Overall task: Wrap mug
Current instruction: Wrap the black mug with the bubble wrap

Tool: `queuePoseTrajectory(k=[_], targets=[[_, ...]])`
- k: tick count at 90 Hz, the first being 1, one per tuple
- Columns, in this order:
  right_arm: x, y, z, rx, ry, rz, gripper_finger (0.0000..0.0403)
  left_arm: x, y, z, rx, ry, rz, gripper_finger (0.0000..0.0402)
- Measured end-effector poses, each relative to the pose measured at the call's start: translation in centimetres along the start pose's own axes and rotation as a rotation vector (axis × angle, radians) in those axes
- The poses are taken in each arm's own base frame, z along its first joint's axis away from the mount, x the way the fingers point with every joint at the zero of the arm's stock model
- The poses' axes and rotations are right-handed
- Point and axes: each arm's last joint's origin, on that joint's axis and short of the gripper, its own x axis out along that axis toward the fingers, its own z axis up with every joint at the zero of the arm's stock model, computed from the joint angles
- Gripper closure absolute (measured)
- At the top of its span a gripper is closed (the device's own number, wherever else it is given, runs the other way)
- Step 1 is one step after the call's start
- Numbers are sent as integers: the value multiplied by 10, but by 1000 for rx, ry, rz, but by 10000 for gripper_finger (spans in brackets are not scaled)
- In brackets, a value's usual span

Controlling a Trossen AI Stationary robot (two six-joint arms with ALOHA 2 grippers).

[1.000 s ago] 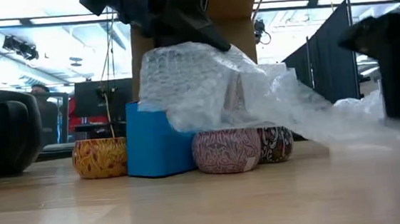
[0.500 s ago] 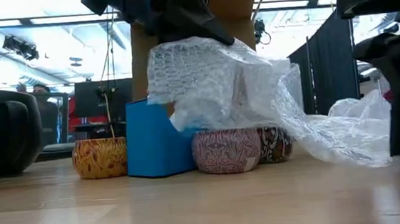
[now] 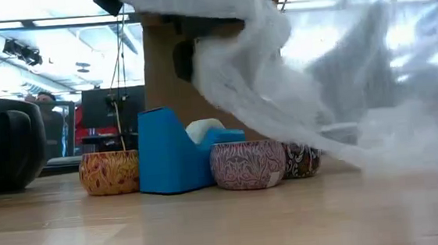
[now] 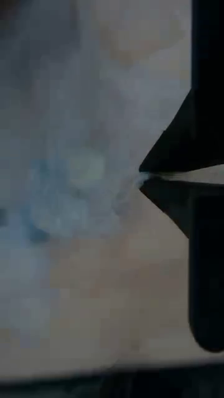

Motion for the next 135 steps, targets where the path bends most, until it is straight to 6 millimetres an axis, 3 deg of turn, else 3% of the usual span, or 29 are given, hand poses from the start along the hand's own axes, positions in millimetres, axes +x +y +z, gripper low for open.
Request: queuePoseTrajectory(k=[13, 27, 46, 66, 75, 88, 104, 126, 135], targets=[[-27, -35, 6, 80, 21, -66, 403, 3, -13, -7, -28, 31, -84, 402], [-35, -59, 2, 89, 103, -197, 403, 6, -33, -17, -16, 55, -182, 402], [-17, -46, -13, -50, 328, -239, 382, 8, -54, -30, 66, 47, -259, 402], [7, -39, -32, -136, 678, -401, 311, 9, -61, -40, 92, 51, -235, 402], [13, -39, -33, -166, 724, -417, 282, 13, -61, -52, 88, 121, -215, 402], [11, -42, -20, -145, 711, -385, 262, 16, -65, -68, 73, 230, -244, 402], [-5, -33, 11, -142, 601, -280, 262, 16, -75, -70, 190, 187, -313, 402], [-22, -18, 57, -316, 142, -208, 262, 15, -81, -66, 374, 117, -397, 402], [-16, -17, 70, -334, 75, -185, 263, 15, -81, -65, 449, 86, -379, 402]])
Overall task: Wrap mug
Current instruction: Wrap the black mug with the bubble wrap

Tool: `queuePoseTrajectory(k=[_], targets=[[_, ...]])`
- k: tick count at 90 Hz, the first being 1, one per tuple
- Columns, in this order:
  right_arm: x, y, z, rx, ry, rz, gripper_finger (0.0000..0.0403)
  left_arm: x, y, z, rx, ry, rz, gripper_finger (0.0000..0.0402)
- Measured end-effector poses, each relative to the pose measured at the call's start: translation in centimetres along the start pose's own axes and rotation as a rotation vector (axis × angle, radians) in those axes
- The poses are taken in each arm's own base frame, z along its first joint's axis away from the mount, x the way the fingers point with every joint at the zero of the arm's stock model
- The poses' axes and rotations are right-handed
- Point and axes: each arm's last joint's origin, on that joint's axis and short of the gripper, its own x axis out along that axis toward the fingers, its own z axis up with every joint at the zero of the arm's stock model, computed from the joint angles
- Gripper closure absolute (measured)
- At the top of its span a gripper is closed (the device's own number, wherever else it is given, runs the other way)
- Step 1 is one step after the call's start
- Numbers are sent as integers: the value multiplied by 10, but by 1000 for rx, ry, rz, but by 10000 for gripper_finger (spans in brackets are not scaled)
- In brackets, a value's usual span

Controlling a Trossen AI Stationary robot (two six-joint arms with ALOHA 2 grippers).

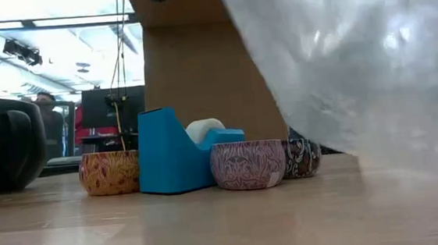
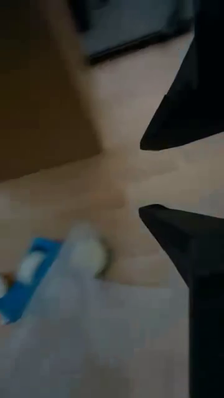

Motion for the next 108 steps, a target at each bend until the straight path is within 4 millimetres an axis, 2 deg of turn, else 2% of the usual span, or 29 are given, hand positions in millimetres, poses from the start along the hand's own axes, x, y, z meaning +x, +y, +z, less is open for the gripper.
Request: queuePoseTrajectory(k=[17, 25, 41, 56, 68, 76, 90, 108], targets=[[17, -7, 12, -2, -13, -5, 263, -4, 13, 1, 141, -5, 121, 402], [25, -13, 13, -2, 8, -30, 263, -4, 13, 0, 296, 9, 147, 402], [49, -25, 10, 15, 95, -61, 263, 1, 1, -5, 622, 46, 194, 402], [74, -32, 2, -13, 179, -63, 263, 1, -1, -17, 710, 225, 315, 402], [93, -36, -2, -21, 207, -31, 263, -6, -10, -13, 719, 460, 402, 402], [104, -40, -4, -45, 222, -26, 263, -9, -20, -8, 736, 545, 401, 402], [112, -55, -3, -81, 244, -95, 265, -12, -34, -5, 802, 623, 372, 402], [108, -72, 4, -110, 238, -163, 272, -13, -47, -16, 1035, 754, 450, 402]])
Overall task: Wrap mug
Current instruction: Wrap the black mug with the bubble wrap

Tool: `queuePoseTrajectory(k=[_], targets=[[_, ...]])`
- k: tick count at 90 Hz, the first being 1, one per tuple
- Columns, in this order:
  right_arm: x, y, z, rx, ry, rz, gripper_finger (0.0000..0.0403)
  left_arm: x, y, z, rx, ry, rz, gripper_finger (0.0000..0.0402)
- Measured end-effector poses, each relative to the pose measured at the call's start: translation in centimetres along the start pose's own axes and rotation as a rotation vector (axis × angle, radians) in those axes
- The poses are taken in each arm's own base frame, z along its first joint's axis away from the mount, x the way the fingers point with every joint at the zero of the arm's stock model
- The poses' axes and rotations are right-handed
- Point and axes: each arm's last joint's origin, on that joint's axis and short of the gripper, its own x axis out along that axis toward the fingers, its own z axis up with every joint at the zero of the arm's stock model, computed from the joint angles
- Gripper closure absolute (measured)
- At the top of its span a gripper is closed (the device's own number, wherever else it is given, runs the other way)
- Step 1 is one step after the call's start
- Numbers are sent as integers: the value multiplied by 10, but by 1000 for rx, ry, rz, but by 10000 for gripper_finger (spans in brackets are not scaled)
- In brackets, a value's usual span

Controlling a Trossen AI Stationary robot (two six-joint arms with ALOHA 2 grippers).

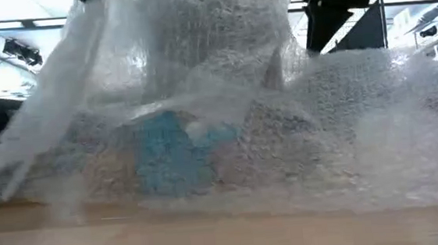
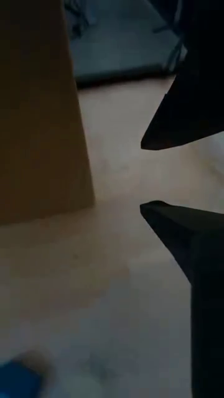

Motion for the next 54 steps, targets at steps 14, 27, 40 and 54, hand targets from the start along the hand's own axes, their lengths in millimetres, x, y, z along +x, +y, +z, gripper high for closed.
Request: queuePoseTrajectory(k=[14, 27, 40, 54], targets=[[9, -3, 1, 13, 18, 64, 273, -3, -7, 4, 47, 41, 65, 402], [20, 11, -2, 9, 42, 289, 274, -6, -16, 10, 54, 26, 61, 402], [30, 34, -9, 37, 26, 469, 275, -11, -29, 19, 74, 0, 48, 402], [35, 64, -17, 118, -34, 622, 275, -16, -40, 24, 49, -9, 54, 402]])
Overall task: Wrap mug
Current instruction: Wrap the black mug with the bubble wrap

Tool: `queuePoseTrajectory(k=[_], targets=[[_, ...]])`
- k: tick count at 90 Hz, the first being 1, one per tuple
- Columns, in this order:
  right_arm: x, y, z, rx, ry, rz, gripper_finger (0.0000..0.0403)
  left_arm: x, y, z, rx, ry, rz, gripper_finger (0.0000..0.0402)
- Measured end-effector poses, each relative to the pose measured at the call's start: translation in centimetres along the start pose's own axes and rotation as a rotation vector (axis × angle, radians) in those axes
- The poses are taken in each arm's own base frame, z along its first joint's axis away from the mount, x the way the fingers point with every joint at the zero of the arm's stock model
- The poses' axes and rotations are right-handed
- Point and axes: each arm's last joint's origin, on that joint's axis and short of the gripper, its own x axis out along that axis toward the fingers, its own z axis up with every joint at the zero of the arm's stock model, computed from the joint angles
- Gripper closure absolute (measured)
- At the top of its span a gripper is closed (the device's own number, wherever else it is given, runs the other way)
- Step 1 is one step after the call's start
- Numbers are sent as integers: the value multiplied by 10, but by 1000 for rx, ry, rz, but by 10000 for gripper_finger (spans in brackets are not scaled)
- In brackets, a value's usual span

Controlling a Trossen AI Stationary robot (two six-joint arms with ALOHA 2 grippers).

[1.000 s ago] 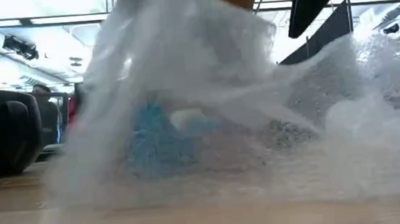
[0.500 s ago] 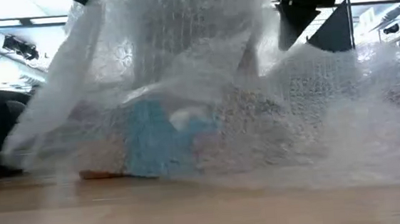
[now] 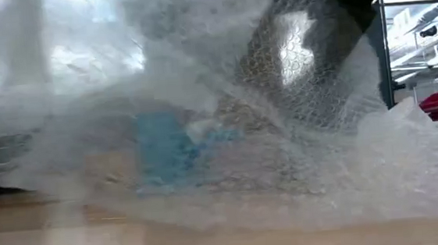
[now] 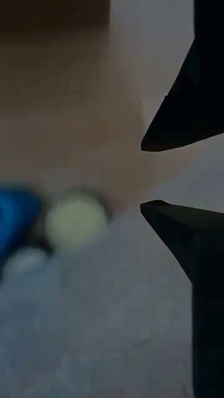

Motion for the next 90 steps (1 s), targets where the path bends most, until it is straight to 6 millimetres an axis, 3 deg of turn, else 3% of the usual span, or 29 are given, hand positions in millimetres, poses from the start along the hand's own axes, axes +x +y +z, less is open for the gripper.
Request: queuePoseTrajectory(k=[24, 53, 67, 90], targets=[[21, 31, -18, 91, -166, 154, 277, -4, -7, 2, -22, 53, 77, 402], [38, 37, -39, 143, -277, 216, 279, -8, -14, 7, -7, 32, 84, 402], [45, 40, -41, 136, -299, 244, 279, -9, -10, 5, -81, 80, 185, 402], [88, 58, -44, 107, -297, 304, 279, -6, -10, 3, -156, 69, 148, 402]])
